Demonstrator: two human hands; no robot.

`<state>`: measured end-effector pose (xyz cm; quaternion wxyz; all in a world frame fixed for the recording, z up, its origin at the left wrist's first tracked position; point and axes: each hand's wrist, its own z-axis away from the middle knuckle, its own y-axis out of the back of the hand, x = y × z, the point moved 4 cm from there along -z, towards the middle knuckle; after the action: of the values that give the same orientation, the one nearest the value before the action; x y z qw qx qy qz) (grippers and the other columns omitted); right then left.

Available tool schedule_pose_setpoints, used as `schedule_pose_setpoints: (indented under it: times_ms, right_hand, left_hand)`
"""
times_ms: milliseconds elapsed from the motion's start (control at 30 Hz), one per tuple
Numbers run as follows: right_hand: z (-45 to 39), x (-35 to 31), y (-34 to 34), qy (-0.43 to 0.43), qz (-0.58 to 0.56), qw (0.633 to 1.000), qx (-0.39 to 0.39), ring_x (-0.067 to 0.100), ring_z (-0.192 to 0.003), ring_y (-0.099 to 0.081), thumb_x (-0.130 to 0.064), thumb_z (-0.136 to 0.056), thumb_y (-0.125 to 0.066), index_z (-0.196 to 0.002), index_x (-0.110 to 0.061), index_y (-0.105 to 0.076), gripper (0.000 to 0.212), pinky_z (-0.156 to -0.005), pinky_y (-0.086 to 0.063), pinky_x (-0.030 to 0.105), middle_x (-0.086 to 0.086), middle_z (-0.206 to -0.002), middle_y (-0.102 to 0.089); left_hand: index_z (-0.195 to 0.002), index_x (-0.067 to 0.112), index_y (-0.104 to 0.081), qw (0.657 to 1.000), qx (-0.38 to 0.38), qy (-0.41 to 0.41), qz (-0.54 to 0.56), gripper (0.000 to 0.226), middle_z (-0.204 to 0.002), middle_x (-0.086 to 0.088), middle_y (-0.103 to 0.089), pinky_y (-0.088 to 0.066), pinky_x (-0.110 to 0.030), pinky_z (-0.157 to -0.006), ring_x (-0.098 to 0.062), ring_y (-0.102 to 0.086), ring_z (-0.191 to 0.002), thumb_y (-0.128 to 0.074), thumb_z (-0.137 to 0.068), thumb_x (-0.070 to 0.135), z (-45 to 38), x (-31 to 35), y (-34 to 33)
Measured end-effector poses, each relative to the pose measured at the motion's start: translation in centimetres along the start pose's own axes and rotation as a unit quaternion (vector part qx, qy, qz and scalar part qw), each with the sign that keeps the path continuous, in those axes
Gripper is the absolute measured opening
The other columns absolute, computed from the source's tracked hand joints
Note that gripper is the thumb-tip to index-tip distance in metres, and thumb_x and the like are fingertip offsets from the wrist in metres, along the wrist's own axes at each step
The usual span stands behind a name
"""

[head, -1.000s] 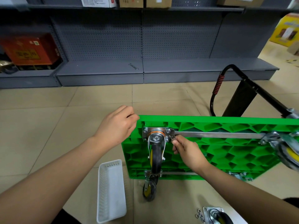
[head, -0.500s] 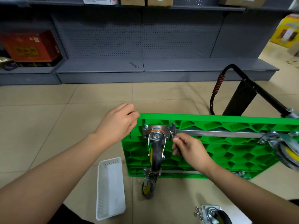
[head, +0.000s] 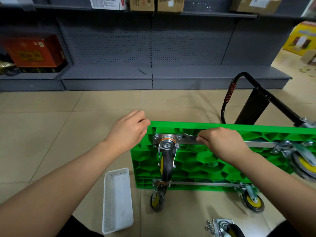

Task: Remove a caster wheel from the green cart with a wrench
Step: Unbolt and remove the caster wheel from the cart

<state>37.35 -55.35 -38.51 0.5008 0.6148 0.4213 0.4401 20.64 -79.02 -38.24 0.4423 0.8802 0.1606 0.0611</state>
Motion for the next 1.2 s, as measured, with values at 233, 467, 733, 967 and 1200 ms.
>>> schedule_pose_setpoints:
  times_ms: [233,467,733,967,1200]
  right_hand:
    - [0.2,-0.7,0.8,0.048,0.064,0.996,0.028,0.03,-0.094,-0.068,-0.054,-0.103,-0.037,-0.104,-0.025,-0.057,0.035,-0.064,-0.041,0.034,-0.003,-0.103,-0.068]
    - [-0.5,-1.3,3.1,0.114,0.096,0.989,0.002,0.03,-0.102,-0.067,-0.045,-0.107,-0.039,-0.113,-0.028,-0.058,0.026,-0.064,-0.034,0.033,-0.003,-0.113,-0.066]
    - [-0.5,-1.2,2.4,0.086,0.069,0.992,-0.061,0.035,-0.104,-0.063,-0.038,-0.108,-0.041,-0.111,-0.016,-0.057,0.027,-0.071,-0.037,0.034,0.008,-0.11,-0.062]
    - [-0.1,-0.7,1.6,0.088,0.057,0.987,-0.12,0.037,-0.098,-0.063,-0.006,-0.092,-0.047,-0.104,-0.016,-0.051,0.016,-0.073,-0.049,0.041,0.01,-0.107,-0.059]
    - [0.3,-1.0,3.3,0.086,0.162,0.981,-0.066,0.03,-0.097,-0.068,-0.017,-0.103,-0.04,-0.129,-0.031,-0.044,0.03,-0.065,-0.037,0.034,-0.001,-0.112,-0.063]
  left_hand:
    - [-0.092,0.006,-0.067,1.0,0.015,0.005,-0.008,0.008,-0.087,-0.007,-0.05,-0.049,-0.044,-0.063,-0.028,-0.05,-0.084,-0.06,-0.094,0.008,0.7,0.1,-0.5]
    - [-0.11,0.008,-0.069,1.0,0.007,0.014,-0.02,0.026,-0.095,-0.009,-0.054,-0.051,-0.041,-0.076,-0.031,-0.053,-0.089,-0.072,-0.091,0.025,1.0,0.3,-0.7]
    - [-0.138,0.016,-0.054,0.995,-0.059,0.02,-0.083,0.057,-0.129,-0.009,-0.052,-0.04,-0.048,-0.099,-0.034,-0.048,-0.117,-0.063,-0.091,0.048,1.8,2.5,-2.2]
    - [-0.151,0.013,-0.041,0.989,-0.074,0.031,-0.122,0.071,-0.14,-0.017,-0.046,-0.03,-0.056,-0.108,-0.041,-0.045,-0.126,-0.054,-0.091,0.048,2.8,3.4,-3.3]
    - [-0.156,0.032,-0.033,0.983,-0.113,-0.004,-0.147,0.078,-0.155,-0.024,-0.035,-0.023,-0.063,-0.116,-0.045,-0.033,-0.142,-0.066,-0.086,0.043,3.9,3.6,-3.9]
